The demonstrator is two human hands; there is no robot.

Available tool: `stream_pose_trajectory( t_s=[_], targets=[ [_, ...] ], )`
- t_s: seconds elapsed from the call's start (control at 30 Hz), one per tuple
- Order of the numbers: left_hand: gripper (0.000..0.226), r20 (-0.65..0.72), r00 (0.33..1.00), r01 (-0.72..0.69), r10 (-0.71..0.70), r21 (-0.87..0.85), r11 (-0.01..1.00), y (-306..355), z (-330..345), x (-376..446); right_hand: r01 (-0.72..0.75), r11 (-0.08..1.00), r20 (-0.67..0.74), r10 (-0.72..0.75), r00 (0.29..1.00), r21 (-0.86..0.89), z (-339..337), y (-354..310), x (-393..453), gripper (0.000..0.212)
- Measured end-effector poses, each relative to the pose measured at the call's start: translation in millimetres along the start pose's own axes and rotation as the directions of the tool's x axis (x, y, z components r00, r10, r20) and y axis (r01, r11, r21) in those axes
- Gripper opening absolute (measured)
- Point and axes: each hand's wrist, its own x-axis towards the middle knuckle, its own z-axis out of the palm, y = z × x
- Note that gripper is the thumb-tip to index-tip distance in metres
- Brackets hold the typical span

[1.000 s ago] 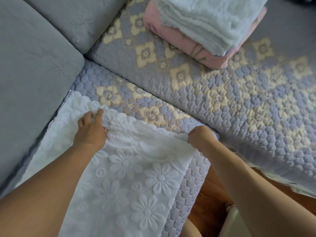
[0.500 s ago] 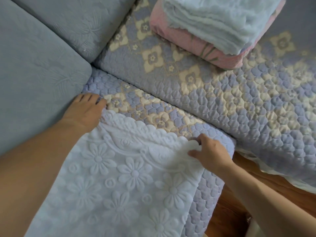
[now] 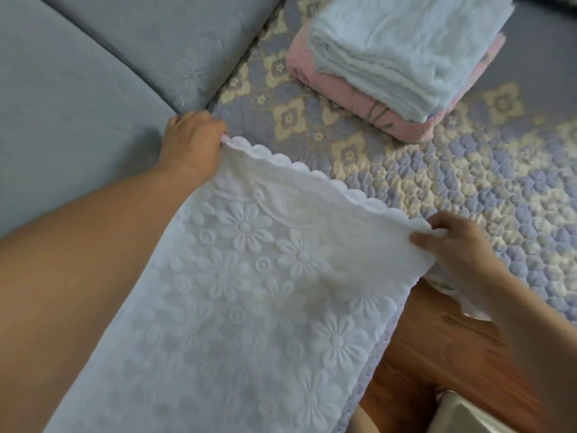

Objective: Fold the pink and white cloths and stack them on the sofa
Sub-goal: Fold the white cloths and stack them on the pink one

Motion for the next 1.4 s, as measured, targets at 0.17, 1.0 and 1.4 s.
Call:
stream_pose_trajectory(
  t_s=[0.17,1.0,1.4],
  targets=[
    [0.018,-0.039,0.994,0.096,-0.099,-0.073,0.993,-40,-42,-83,0.113,0.992,0.221,-0.097,0.971,-0.063,-9,-14,-86,0.019],
    [0.037,0.541,0.187,0.619,-0.820,-0.713,-0.329,-175,108,-793,0.588,0.731,0.825,-0.060,0.561,-0.346,343,225,-563,0.031],
    [0.045,0.475,0.228,0.641,-0.850,-0.730,-0.236,-200,130,-866,0.830,0.525,0.946,-0.129,0.298,-0.190,406,292,-625,0.017]
  ],
)
